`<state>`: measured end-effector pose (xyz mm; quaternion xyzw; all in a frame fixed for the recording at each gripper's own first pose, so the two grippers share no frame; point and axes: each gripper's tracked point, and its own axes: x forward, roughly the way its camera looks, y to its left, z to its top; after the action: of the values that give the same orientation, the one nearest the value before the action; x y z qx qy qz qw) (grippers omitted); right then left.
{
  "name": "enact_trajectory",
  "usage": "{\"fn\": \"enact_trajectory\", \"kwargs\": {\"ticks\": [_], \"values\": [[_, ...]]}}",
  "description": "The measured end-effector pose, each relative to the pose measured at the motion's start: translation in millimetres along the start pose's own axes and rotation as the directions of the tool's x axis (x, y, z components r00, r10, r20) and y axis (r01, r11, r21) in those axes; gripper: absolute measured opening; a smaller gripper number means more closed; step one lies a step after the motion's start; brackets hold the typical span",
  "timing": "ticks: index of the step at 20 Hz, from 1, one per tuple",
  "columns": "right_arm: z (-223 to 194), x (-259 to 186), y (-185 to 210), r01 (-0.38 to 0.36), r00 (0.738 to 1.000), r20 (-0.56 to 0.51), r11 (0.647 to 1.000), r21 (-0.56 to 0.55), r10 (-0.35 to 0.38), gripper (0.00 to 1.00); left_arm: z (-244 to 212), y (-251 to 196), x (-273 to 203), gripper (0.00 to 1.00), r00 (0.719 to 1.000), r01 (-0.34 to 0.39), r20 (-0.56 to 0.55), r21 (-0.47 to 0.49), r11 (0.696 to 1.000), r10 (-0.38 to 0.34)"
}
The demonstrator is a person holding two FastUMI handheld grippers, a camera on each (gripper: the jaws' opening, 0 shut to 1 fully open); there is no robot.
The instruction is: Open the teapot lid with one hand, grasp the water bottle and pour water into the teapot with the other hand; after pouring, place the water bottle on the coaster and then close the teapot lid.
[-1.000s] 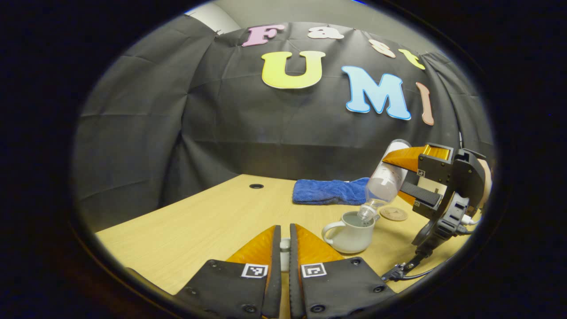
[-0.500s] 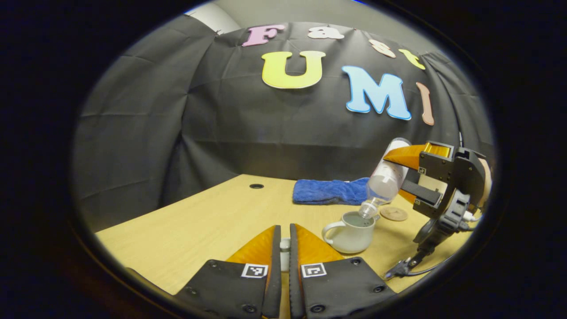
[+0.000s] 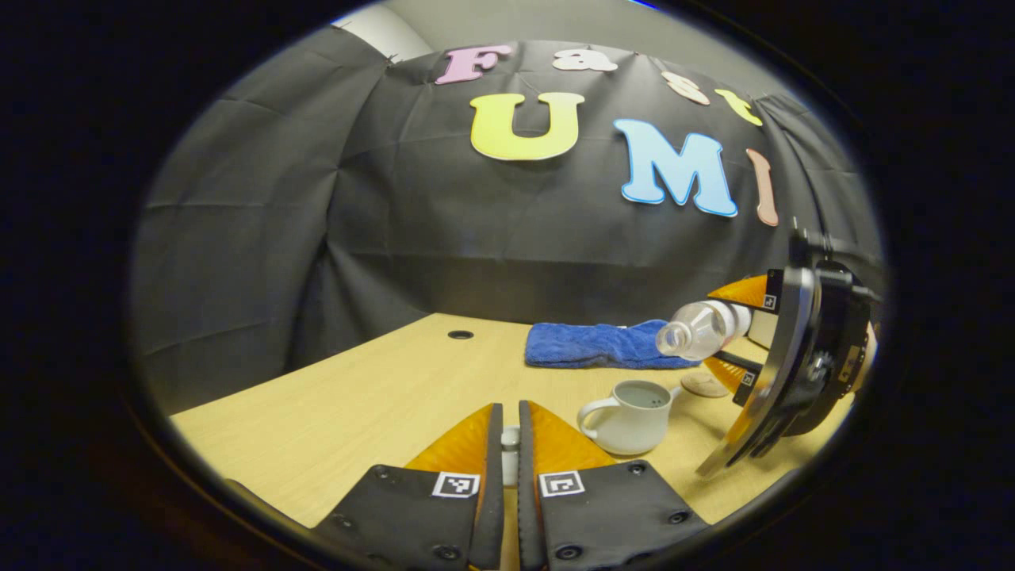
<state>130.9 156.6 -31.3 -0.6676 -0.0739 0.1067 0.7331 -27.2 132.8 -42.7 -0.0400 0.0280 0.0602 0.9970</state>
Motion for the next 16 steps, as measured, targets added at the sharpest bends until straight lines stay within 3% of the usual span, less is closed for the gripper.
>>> {"fn": "enact_trajectory", "kwargs": {"ticks": [2,5,11,16], "values": [[1.5,-4.3,-0.9,-0.021,1.0,-0.006,0.989,0.147,0.022,0.77,-0.6,-0.5,0.2,0.13,1.0,0.002,-0.002,-0.002,1.0,-0.002],[-1.1,-10.4,-9.2,-0.038,0.999,-0.016,0.94,0.338,0.046,0.77,0.1,-4.6,1.0,0.14,1.0,0.011,-0.005,-0.007,1.0,-0.011],[-8.5,-31.6,-5.1,-0.09,0.992,-0.005,0.739,0.668,0.125,0.77,1.7,-17.8,5.8,0.15,0.999,0.038,-0.007,-0.016,0.999,-0.038],[-25.3,-29.6,-3.3,-0.078,0.99,-0.012,0.628,0.774,0.138,0.77,14.3,-31.6,8.9,0.14,0.998,0.054,0.011,0.006,0.998,-0.054]]}}
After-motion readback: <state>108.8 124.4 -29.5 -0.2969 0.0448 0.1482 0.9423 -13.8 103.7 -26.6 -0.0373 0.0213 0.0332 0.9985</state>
